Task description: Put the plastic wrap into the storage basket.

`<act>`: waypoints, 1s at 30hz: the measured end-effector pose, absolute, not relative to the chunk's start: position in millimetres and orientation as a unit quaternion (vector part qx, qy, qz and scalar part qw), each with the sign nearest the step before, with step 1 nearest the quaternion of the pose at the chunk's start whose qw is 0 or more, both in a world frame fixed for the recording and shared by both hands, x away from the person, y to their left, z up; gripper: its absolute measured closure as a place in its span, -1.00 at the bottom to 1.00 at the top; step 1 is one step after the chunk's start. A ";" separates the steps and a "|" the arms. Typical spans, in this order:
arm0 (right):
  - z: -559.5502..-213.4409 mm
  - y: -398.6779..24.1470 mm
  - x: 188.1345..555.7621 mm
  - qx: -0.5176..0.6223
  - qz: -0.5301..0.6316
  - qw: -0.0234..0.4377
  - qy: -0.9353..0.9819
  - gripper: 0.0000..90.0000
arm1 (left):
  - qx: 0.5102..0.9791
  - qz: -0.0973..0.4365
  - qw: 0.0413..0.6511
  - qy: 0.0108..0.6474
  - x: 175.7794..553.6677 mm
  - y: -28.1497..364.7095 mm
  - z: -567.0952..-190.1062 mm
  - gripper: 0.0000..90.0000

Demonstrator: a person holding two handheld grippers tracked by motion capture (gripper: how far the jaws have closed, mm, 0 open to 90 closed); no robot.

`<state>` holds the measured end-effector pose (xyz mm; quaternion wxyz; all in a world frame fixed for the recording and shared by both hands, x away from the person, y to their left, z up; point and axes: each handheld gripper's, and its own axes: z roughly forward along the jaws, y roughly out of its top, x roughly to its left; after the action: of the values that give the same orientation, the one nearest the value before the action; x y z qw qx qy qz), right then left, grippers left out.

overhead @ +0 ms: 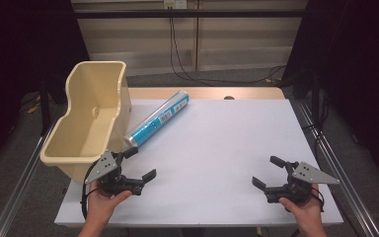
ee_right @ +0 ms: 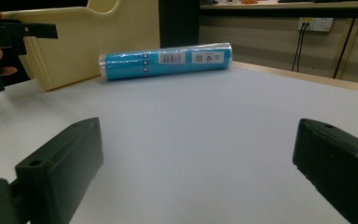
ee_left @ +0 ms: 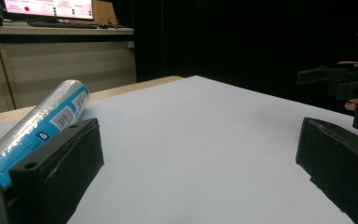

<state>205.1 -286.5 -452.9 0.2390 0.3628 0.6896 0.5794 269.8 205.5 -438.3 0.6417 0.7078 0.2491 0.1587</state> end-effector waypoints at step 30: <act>-454.4 -284.3 206.7 0.357 0.575 0.236 0.697 -0.97 | 0.718 0.166 0.611 0.290 314.7 175.1 -432.7 -0.96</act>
<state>206.7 -284.3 -454.4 0.2357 0.3574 0.6973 0.5749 314.7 175.1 -432.7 0.6107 0.7182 0.2895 0.1657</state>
